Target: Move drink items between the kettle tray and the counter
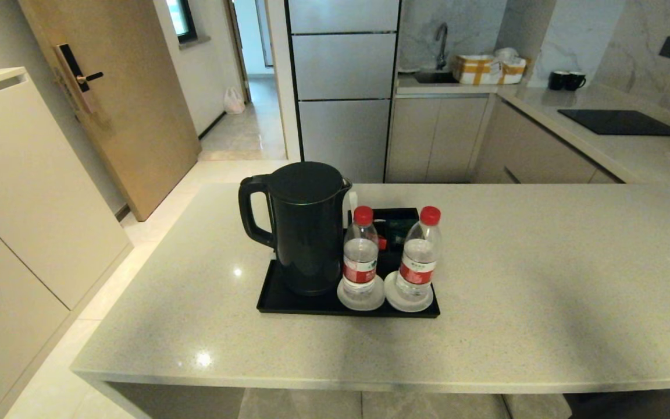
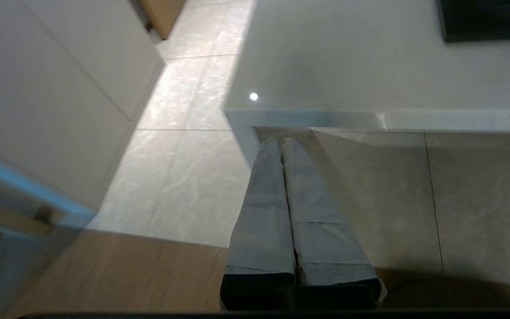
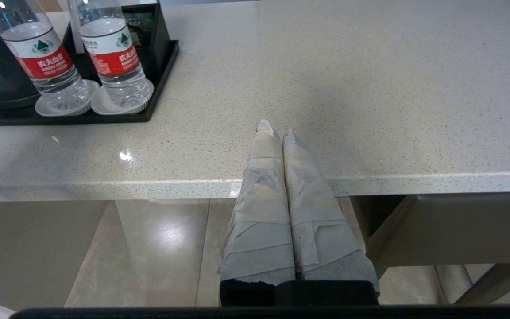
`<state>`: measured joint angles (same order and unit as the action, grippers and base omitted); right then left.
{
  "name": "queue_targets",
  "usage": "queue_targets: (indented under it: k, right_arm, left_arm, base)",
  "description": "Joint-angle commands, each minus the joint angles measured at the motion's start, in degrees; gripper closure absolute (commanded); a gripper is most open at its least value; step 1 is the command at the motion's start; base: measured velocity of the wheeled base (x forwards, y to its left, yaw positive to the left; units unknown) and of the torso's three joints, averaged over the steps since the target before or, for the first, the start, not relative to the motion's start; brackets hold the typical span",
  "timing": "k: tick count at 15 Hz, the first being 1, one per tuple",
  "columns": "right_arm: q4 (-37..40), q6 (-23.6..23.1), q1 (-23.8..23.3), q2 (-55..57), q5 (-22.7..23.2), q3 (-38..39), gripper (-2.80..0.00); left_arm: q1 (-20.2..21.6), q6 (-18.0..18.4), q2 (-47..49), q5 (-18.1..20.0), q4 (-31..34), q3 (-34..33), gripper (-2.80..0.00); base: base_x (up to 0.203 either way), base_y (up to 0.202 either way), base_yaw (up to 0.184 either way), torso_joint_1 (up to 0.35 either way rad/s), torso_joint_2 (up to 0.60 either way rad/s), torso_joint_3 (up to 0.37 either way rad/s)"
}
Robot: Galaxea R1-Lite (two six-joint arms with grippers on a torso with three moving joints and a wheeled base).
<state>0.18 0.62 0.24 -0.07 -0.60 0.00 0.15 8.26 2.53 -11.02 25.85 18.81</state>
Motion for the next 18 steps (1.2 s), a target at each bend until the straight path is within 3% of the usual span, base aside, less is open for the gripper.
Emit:
queue_targets:
  k: [1, 3, 4, 5, 7, 9, 18]
  right_arm:
    - [-0.01, -0.01, 0.02, -0.01, -0.02, 0.0, 0.0]
    - [-0.01, -0.01, 0.02, -0.01, -0.02, -0.05, 0.0]
    - [-0.01, -0.01, 0.02, -0.01, -0.02, -0.09, 0.0]
    - [-0.01, -0.01, 0.02, -0.01, -0.02, -0.08, 0.0]
    - [-0.01, -0.01, 0.02, -0.01, -0.02, 0.0, 0.0]
    - [-0.01, -0.01, 0.02, -0.01, -0.02, 0.0, 0.0]
    - [-0.01, -0.01, 0.02, -0.01, -0.02, 0.0, 0.0]
  left_arm:
    - [0.17, 0.84, -2.3, 4.17, -15.74, -12.44, 0.0]
    - [0.2, 1.51, -2.44, 9.64, -24.99, -17.05, 0.0]
    - [0.2, 2.55, -2.44, 11.03, -28.5, -18.73, 0.0]
    - [0.21, 1.39, -2.52, 11.37, -29.47, -18.81, 0.0]
    - [0.21, -1.21, -2.53, 12.09, -27.65, -18.81, 0.0]
    - [0.21, -6.16, -2.53, 11.37, -24.45, -18.46, 0.0]
    - [0.21, -6.86, -2.53, 11.55, -26.12, -18.81, 0.0]
  base:
    - [0.0, 0.0, 0.0, 0.0, 0.0, 0.0]
    - [0.0, 0.0, 0.0, 0.0, 0.0, 0.0]
    - [0.0, 0.0, 0.0, 0.0, 0.0, 0.0]
    - [0.0, 0.0, 0.0, 0.0, 0.0, 0.0]
    - [0.0, 0.0, 0.0, 0.0, 0.0, 0.0]
    - [0.0, 0.0, 0.0, 0.0, 0.0, 0.0]
    - [0.0, 0.0, 0.0, 0.0, 0.0, 0.0]
